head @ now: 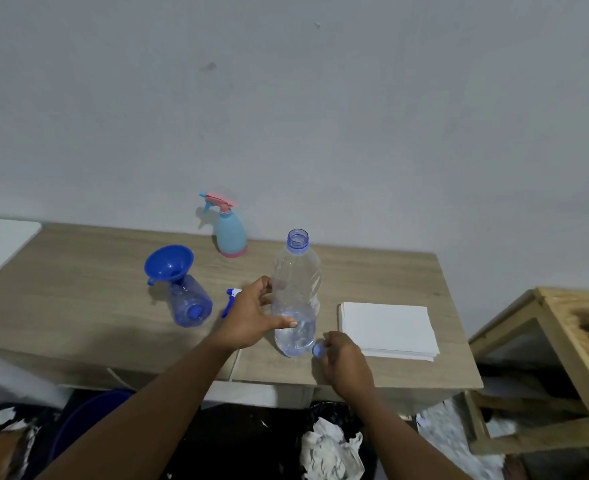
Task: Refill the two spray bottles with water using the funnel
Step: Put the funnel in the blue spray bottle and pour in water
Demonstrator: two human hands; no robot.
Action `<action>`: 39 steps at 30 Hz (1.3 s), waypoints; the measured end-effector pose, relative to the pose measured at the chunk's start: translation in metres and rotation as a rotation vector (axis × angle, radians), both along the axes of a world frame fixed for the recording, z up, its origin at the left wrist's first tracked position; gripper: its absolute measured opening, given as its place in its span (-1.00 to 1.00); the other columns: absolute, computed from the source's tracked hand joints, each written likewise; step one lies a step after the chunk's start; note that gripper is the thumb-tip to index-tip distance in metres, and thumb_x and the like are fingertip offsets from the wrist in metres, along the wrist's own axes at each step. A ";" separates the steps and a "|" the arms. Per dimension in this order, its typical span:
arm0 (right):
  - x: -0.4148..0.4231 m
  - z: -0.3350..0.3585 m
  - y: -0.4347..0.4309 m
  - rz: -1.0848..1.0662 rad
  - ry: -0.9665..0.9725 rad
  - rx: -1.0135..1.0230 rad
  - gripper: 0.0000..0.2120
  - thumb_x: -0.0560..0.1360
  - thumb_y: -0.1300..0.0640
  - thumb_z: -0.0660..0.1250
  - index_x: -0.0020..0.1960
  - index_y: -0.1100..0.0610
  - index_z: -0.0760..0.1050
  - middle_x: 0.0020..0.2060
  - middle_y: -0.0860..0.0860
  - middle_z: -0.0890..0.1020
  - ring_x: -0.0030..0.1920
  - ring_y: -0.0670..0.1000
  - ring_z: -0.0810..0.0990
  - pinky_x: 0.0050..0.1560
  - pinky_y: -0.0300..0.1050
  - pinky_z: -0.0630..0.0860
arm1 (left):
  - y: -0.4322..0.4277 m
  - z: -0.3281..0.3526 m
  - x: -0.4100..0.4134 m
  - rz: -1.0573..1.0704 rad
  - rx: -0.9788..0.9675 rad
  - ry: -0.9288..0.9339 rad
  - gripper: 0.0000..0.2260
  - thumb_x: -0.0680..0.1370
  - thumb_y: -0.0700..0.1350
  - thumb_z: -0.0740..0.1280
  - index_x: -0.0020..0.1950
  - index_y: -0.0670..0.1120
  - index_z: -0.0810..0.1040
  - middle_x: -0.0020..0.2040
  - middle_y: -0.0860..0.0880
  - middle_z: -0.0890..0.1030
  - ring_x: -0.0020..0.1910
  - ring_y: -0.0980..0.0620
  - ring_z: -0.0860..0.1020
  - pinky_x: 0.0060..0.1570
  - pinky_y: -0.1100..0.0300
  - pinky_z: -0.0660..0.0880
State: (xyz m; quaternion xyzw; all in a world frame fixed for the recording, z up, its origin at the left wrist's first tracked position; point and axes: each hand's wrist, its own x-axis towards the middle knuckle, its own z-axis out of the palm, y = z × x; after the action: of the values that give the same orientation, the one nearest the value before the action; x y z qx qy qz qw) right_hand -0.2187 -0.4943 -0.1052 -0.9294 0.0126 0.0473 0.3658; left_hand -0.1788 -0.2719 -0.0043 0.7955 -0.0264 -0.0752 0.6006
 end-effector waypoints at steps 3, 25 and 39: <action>0.006 0.033 -0.002 -0.074 -0.262 0.258 -0.78 0.53 0.29 0.34 0.06 -0.01 0.54 0.00 -0.10 0.60 -0.12 -0.10 0.58 -0.13 -0.21 0.46 | -0.001 -0.001 0.000 0.003 0.003 0.009 -0.38 0.24 -0.17 0.68 0.23 0.06 0.52 0.15 0.14 0.65 0.18 0.10 0.60 0.13 0.12 0.60; 0.038 0.132 0.050 0.097 -0.271 0.633 -0.35 0.41 -0.05 0.52 0.42 -0.05 0.35 0.17 -0.11 0.58 0.16 -0.15 0.61 0.23 -0.06 0.59 | 0.037 -0.028 -0.035 0.110 0.075 0.008 -0.17 0.27 -0.01 0.66 0.46 0.19 0.34 0.21 0.12 0.56 0.12 0.08 0.58 0.03 0.16 0.60; 0.054 0.194 0.130 0.299 -0.337 0.244 -0.32 0.43 -0.29 0.43 0.45 -0.21 0.24 0.04 -0.17 0.50 -0.07 -0.12 0.61 -0.08 -0.07 0.64 | 0.161 0.015 -0.025 0.611 0.162 -0.128 0.06 0.19 0.09 0.68 0.56 -0.01 0.18 0.39 0.01 0.37 0.33 0.03 0.40 0.30 0.04 0.43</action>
State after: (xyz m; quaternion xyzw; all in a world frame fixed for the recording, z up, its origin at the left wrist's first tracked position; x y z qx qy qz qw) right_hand -0.1651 -0.3644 0.0891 -0.8647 -0.1918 -0.0534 0.4612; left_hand -0.2042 -0.1105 0.0103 0.8151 0.1819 0.1567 0.5272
